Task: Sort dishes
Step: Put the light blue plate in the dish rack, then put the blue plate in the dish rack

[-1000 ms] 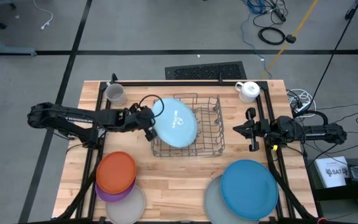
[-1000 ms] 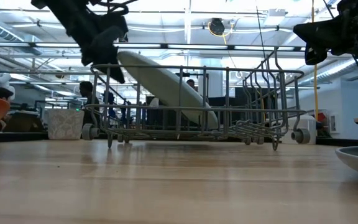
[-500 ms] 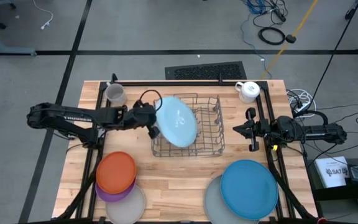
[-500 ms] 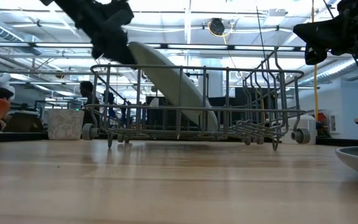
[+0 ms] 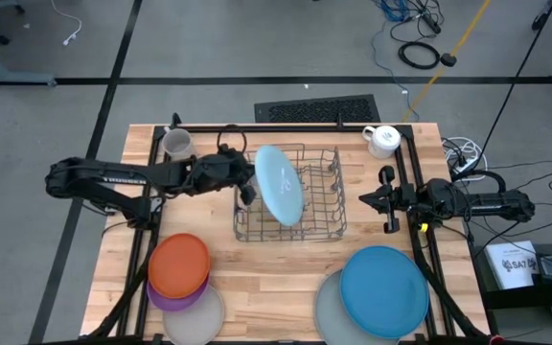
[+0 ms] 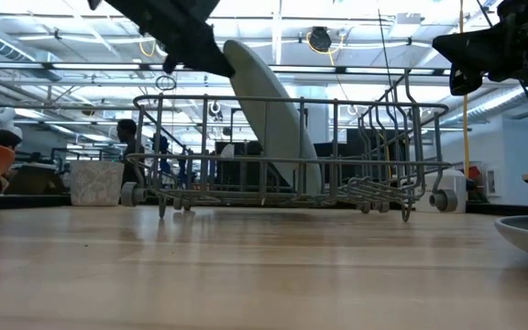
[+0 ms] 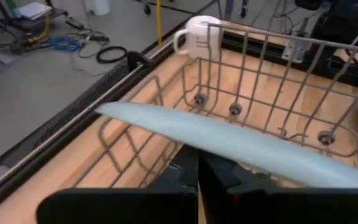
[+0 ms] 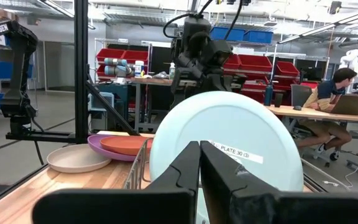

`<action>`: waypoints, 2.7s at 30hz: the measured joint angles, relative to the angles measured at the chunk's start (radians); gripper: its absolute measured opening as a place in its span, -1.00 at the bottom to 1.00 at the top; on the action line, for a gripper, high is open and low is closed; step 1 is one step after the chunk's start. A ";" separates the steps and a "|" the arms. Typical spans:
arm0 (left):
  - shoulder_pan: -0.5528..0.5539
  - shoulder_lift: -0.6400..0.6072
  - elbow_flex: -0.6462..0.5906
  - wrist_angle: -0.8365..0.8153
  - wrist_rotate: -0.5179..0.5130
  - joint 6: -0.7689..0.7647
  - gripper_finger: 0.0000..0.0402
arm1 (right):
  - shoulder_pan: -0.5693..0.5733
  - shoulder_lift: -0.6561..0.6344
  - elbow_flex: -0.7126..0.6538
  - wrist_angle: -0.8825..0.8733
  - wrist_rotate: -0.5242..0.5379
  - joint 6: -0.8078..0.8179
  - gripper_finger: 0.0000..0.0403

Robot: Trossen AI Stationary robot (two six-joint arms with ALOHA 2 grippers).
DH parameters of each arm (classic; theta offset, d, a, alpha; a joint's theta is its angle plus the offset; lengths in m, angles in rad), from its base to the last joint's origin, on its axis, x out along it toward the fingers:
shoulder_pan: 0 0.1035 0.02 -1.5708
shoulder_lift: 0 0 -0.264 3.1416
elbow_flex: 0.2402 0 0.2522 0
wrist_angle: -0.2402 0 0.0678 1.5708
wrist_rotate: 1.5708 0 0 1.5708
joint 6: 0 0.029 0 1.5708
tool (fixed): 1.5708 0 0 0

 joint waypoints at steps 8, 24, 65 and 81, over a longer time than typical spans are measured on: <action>0.003 0.119 0.039 0.106 0.035 0.051 -1.00 | 0.000 0.000 0.000 0.000 0.000 0.004 -0.96; 0.003 0.332 0.253 0.109 0.063 0.156 -1.00 | 0.000 0.000 0.000 -0.002 0.000 0.007 -0.96; -0.031 0.236 0.323 -0.202 0.119 0.146 -0.55 | 0.000 0.000 0.000 -0.003 -0.005 0.076 -0.96; -0.313 0.154 0.323 -0.085 0.046 0.379 -0.55 | 0.000 0.000 0.000 0.001 0.003 0.113 -0.96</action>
